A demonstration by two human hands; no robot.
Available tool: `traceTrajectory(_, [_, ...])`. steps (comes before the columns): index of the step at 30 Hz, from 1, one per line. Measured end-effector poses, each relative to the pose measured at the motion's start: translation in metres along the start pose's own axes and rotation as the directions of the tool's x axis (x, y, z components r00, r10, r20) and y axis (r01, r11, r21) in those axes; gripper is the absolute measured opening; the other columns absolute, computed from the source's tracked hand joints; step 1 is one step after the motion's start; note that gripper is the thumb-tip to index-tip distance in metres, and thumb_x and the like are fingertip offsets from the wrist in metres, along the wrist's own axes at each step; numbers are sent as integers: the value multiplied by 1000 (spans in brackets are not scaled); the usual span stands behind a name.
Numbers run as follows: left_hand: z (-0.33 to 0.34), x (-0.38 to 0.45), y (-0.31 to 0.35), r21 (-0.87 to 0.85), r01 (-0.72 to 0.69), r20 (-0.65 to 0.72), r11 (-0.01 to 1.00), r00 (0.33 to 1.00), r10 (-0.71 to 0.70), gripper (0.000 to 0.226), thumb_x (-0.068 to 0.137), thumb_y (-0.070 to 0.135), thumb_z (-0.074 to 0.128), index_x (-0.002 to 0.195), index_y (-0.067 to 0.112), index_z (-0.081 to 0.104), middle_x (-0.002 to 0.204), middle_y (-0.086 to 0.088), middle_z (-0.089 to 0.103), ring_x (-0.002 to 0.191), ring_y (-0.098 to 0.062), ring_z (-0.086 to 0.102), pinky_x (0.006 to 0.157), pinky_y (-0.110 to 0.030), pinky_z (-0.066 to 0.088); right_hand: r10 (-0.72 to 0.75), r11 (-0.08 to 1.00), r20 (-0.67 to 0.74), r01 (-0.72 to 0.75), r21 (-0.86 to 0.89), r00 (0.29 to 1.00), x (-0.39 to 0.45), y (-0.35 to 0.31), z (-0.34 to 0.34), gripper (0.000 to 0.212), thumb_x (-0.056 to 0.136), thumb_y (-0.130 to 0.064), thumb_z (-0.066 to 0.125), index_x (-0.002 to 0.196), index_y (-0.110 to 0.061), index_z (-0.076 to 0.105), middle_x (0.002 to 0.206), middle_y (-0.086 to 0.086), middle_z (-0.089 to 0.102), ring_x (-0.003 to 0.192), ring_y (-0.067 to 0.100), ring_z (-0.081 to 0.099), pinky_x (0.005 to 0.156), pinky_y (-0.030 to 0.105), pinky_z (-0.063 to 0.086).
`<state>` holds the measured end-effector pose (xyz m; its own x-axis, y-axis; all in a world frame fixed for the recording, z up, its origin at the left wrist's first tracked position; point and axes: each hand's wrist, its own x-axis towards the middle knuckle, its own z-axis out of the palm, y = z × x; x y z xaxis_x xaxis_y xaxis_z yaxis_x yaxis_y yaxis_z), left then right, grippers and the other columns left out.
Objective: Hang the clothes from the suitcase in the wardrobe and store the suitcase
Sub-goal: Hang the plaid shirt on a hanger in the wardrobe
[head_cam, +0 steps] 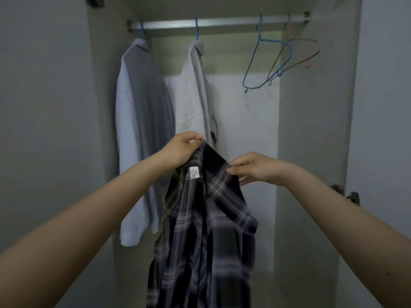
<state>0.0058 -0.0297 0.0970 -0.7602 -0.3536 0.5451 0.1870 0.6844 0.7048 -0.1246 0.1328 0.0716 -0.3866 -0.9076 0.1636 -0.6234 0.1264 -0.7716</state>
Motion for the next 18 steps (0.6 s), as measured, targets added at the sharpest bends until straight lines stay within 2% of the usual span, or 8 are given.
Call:
traceTrajectory(4, [-17, -8, -19, 117, 124, 73, 985, 988, -134, 14, 92, 26, 55, 93, 17, 67, 89, 5, 65, 84, -8, 61, 73, -14, 46, 30, 999, -231, -27, 17, 973, 1, -2, -10, 23, 95, -19, 51, 77, -15, 64, 74, -1, 62, 71, 13, 56, 67, 23, 47])
traceTrajectory(6, [-19, -15, -26, 113, 150, 128, 982, 978, -164, 18, 91, 34, 55, 95, 21, 67, 95, 8, 66, 90, -6, 61, 80, -17, 45, 42, 996, -295, -18, 84, 955, 1, -5, -11, 20, 94, -18, 52, 78, -13, 64, 75, 0, 63, 70, 15, 58, 66, 24, 47])
traceTrajectory(8, [-17, -22, -30, 75, 126, 189, 989, 972, -138, 22, 88, 42, 56, 98, 25, 66, 97, 12, 66, 91, -2, 61, 80, -13, 43, 36, 992, -310, 5, 130, 950, 3, -9, -10, 18, 93, -13, 51, 81, -9, 63, 78, 5, 64, 71, 18, 60, 68, 27, 49])
traceTrajectory(11, [-15, -30, -43, 162, 1, 290, 987, 956, -49, 44, 68, 55, 71, 106, 38, 57, 98, 3, 67, 92, -9, 64, 84, -21, 48, 35, 986, -326, 20, 164, 945, 5, -11, -9, 18, 92, -6, 50, 79, -11, 61, 78, 6, 61, 71, 18, 57, 66, 26, 48])
traceTrajectory(13, [-14, -32, -54, 273, -117, 305, 955, 952, 30, 50, 67, 52, 74, 108, 44, 46, 95, 0, 60, 88, -13, 61, 84, -27, 49, 34, 994, -340, 4, 111, 940, 3, -10, -10, 17, 92, -6, 50, 82, -17, 58, 79, 3, 58, 69, 16, 55, 59, 25, 45])
traceTrajectory(16, [-13, -31, -57, 331, -251, 257, 910, 952, 169, 34, 80, 39, 66, 99, 44, 39, 93, 3, 55, 84, -15, 57, 80, -35, 51, -2, 995, -286, 30, 94, 958, -2, -6, -14, 16, 93, -12, 49, 84, -22, 57, 80, 2, 58, 69, 16, 55, 59, 26, 44])
traceTrajectory(18, [-12, -30, -56, 352, -345, 250, 870, 931, 268, 18, 85, 33, 62, 94, 34, 47, 90, 7, 57, 84, -14, 58, 79, -39, 51, -27, 997, -223, 43, 69, 975, -5, -3, -16, 12, 91, -16, 56, 82, -22, 62, 83, -1, 63, 76, 15, 59, 69, 25, 46])
